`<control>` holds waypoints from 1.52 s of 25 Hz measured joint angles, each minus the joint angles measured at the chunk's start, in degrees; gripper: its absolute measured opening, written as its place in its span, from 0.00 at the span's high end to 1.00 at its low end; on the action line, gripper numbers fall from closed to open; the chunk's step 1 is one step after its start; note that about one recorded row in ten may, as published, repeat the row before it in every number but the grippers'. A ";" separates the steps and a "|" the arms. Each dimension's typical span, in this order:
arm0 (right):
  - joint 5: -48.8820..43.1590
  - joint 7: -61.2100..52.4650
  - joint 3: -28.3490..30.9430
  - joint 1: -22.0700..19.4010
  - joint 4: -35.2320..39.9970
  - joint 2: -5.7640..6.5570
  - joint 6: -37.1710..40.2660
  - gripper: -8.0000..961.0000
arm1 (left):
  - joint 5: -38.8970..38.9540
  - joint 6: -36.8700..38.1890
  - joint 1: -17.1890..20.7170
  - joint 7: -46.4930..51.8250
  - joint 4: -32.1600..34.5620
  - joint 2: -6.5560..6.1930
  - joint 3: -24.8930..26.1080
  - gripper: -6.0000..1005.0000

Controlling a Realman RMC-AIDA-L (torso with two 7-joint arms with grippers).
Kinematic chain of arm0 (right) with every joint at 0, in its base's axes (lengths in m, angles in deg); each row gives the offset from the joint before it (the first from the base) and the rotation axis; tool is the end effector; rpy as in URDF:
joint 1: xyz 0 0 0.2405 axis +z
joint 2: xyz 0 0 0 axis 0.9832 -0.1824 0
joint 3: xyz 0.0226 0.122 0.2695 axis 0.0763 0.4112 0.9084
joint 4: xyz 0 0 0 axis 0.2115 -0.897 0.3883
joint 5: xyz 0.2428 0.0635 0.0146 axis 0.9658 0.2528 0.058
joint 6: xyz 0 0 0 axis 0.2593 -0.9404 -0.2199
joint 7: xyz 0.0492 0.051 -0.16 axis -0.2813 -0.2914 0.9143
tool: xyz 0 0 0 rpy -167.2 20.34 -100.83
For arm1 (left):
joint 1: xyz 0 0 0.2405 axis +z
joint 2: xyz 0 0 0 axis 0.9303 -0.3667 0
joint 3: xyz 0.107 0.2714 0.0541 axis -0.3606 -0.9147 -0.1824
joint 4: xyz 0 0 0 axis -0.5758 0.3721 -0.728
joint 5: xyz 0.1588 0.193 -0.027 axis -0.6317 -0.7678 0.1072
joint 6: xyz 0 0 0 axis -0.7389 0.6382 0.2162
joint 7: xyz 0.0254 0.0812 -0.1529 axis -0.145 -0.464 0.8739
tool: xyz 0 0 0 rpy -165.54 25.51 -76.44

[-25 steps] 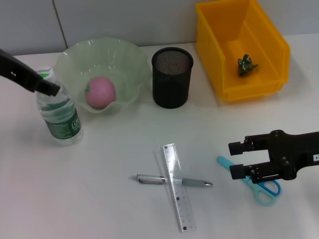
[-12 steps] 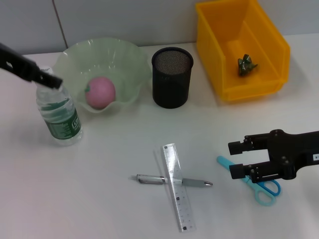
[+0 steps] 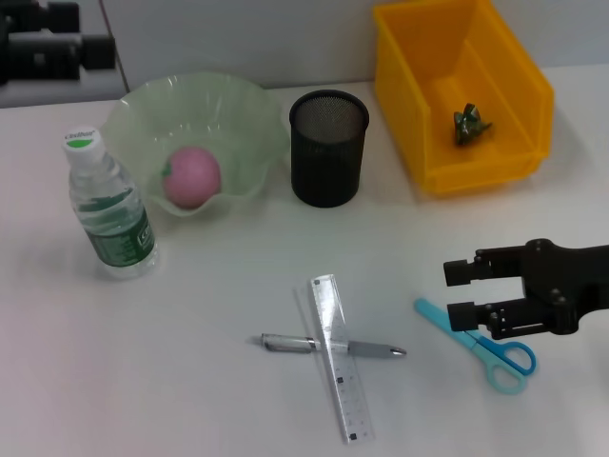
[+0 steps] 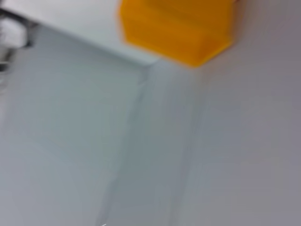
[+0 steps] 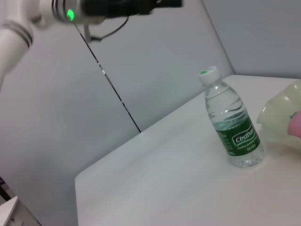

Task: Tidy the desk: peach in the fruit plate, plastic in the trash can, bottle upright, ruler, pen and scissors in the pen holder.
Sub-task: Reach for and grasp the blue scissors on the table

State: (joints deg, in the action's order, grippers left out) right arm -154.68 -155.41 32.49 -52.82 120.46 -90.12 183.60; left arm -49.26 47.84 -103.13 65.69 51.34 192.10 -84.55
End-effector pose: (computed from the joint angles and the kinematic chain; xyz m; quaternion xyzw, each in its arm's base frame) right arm 0.3161 0.3371 0.0138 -0.9307 0.2719 0.2447 0.0052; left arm -0.1848 0.4188 0.1359 -0.9364 -0.2078 -0.2366 0.1550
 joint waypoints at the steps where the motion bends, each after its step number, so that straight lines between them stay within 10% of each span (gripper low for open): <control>1: 0.01 -0.29 0.32 0.08 0.00 0.06 0.28 0.25 | 3.86 0.48 2.05 -3.04 -1.78 0.38 -1.21 0.17; 9: -0.02 -3.85 0.61 1.30 0.51 1.01 0.59 0.25 | 9.87 1.14 9.42 -28.69 -16.23 5.64 -10.25 0.17; 15: -2.30 -13.17 -2.06 4.07 6.48 1.84 0.68 0.25 | 9.73 -3.08 9.39 -46.46 -33.84 5.51 -12.63 0.17; 27: -20.78 -49.56 -20.19 18.04 21.24 0.63 2.53 0.25 | 10.01 -9.51 10.28 -59.27 -43.89 5.76 -12.89 0.17; 38: -43.21 -58.13 -29.08 29.65 14.05 -4.25 1.03 0.25 | 9.91 -11.99 9.93 -59.13 -45.13 5.71 -13.02 0.17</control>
State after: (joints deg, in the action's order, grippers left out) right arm -197.88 -213.54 3.42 -23.17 134.51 -94.37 184.64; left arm -39.35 35.85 -93.20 6.56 6.21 197.81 -97.57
